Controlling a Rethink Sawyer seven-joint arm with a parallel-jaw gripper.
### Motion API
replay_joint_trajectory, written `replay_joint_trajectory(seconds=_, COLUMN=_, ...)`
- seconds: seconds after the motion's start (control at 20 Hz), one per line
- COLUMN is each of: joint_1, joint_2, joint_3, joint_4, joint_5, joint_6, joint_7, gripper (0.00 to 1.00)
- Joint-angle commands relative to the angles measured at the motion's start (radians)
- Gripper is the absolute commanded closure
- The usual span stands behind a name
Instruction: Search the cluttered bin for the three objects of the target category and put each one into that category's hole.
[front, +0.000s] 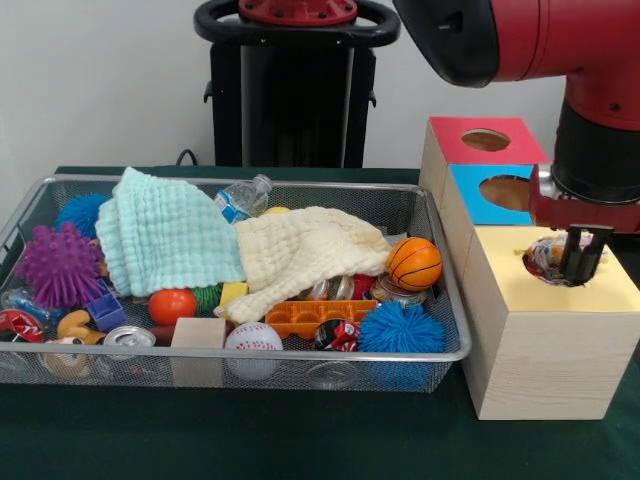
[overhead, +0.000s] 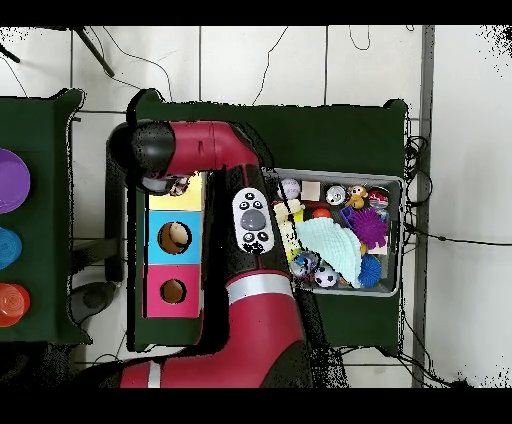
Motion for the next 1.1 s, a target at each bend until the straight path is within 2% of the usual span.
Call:
replay_joint_trajectory(seconds=0.05, joint_1=0.004, joint_2=0.026, joint_3=0.020, joint_4=0.055, joint_5=0.032, joint_6=0.032, joint_7=0.125, gripper=1.00)
replay_joint_trajectory(seconds=0.25, joint_1=0.007, joint_2=0.051, joint_3=0.012, joint_4=0.063, joint_5=0.022, joint_6=-0.019, joint_7=0.120, gripper=1.00)
replay_joint_trajectory(seconds=0.7, joint_1=0.050, joint_2=0.156, joint_3=-0.056, joint_4=-0.014, joint_5=-0.053, joint_6=-0.123, joint_7=0.151, gripper=1.00)
replay_joint_trajectory(seconds=0.9, joint_1=0.037, joint_2=0.177, joint_3=-0.051, joint_4=-0.006, joint_5=-0.054, joint_6=-0.179, joint_7=0.114, gripper=1.00)
replay_joint_trajectory(seconds=1.1, joint_1=0.033, joint_2=0.163, joint_3=-0.049, joint_4=0.024, joint_5=-0.040, joint_6=-0.190, joint_7=0.113, gripper=1.00)
